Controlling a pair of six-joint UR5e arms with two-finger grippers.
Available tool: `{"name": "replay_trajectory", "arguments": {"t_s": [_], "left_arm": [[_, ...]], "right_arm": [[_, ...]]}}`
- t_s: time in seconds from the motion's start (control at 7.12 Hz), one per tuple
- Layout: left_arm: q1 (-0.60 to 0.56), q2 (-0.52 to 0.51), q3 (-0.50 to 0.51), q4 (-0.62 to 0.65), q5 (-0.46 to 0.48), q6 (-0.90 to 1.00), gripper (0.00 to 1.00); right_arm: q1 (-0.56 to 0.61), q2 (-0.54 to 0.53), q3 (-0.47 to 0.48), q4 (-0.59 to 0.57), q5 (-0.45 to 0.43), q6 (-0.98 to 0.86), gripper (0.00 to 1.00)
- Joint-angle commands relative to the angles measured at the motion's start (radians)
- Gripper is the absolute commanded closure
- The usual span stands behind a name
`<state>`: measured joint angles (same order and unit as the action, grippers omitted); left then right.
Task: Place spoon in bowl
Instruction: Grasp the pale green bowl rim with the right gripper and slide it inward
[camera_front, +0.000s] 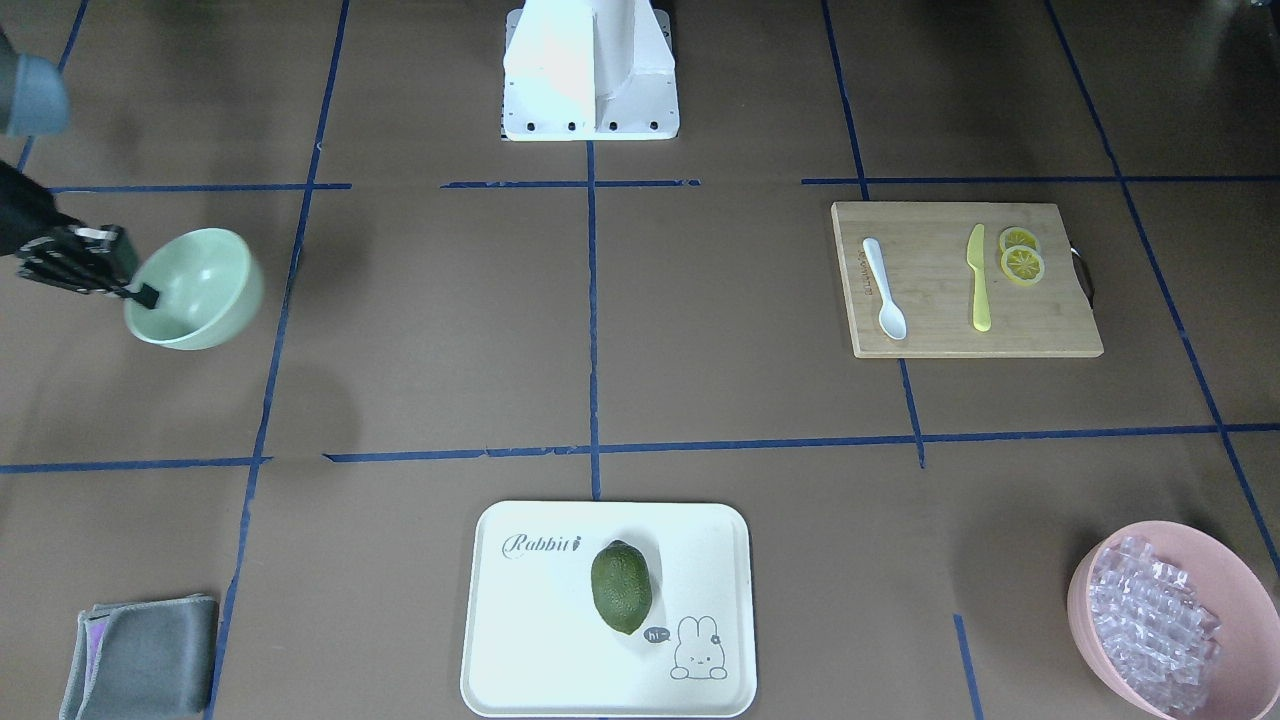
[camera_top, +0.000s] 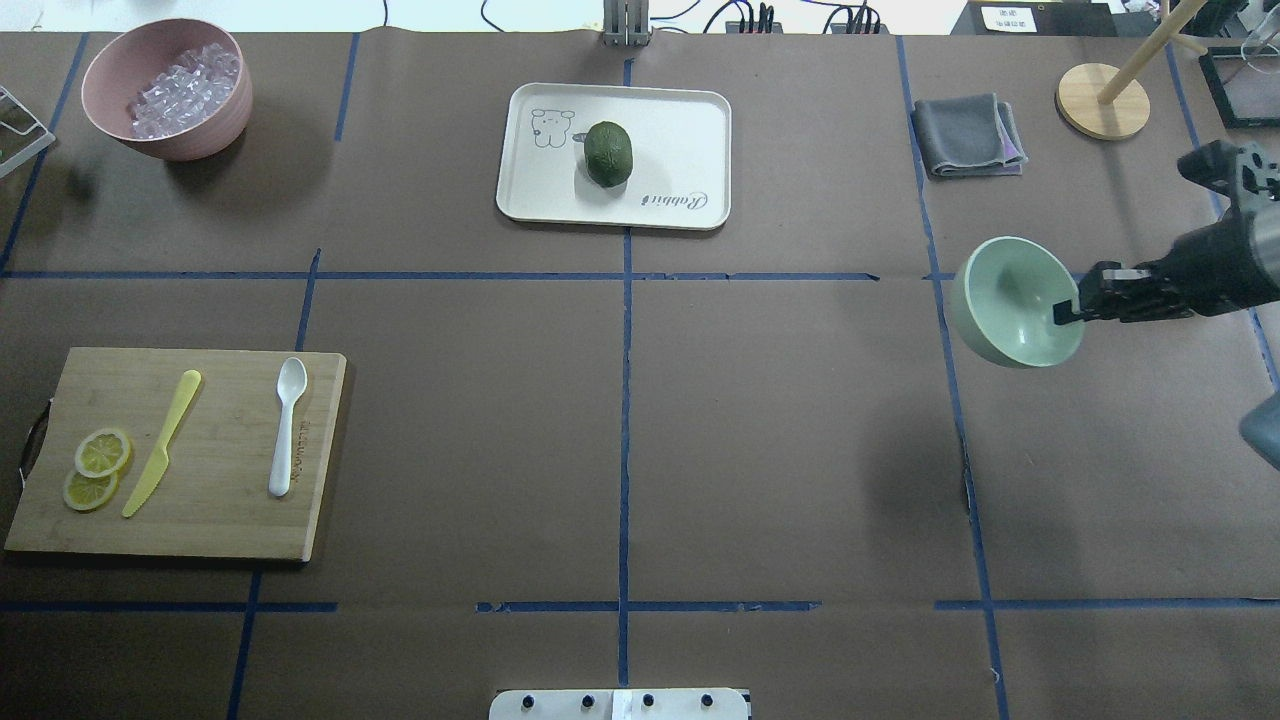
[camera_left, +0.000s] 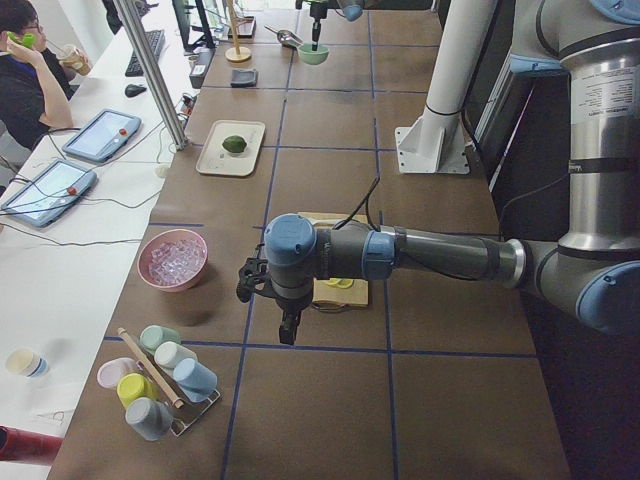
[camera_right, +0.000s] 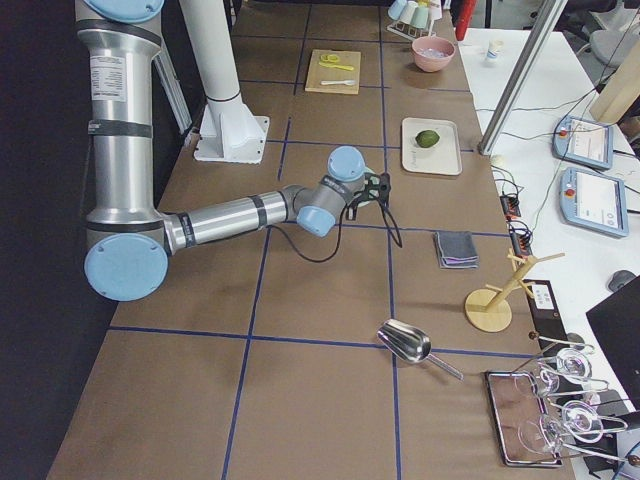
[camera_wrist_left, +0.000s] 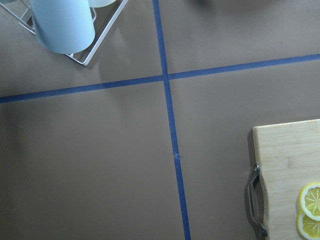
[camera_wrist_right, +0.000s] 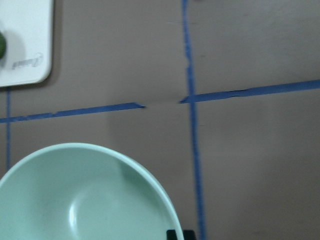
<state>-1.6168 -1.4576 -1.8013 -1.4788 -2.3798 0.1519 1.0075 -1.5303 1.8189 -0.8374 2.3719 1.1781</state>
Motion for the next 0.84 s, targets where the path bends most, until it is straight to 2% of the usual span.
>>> {"name": "replay_trajectory", "arguments": {"t_s": [0.0, 0.14, 0.28, 0.56, 0.7], "left_arm": [[0.000, 0.005, 0.000, 0.000, -0.001, 0.000, 0.00], [0.000, 0.014, 0.000, 0.000, -0.001, 0.000, 0.00], [0.000, 0.014, 0.002, 0.000, -0.001, 0.000, 0.00], [0.000, 0.016, 0.003, 0.000, -0.001, 0.000, 0.00], [0.000, 0.017, 0.003, 0.000, -0.001, 0.000, 0.00]], "right_arm": [[-0.184, 0.247, 0.035, -0.225, -0.146, 0.172, 1.00], [-0.310, 0.380, 0.066, -0.466, -0.304, 0.172, 1.00], [-0.405, 0.489, 0.062, -0.626, -0.403, 0.189, 1.00], [-0.528, 0.539, 0.016, -0.628, -0.526, 0.265, 1.00], [-0.541, 0.541, -0.013, -0.623, -0.531, 0.264, 1.00]]}}
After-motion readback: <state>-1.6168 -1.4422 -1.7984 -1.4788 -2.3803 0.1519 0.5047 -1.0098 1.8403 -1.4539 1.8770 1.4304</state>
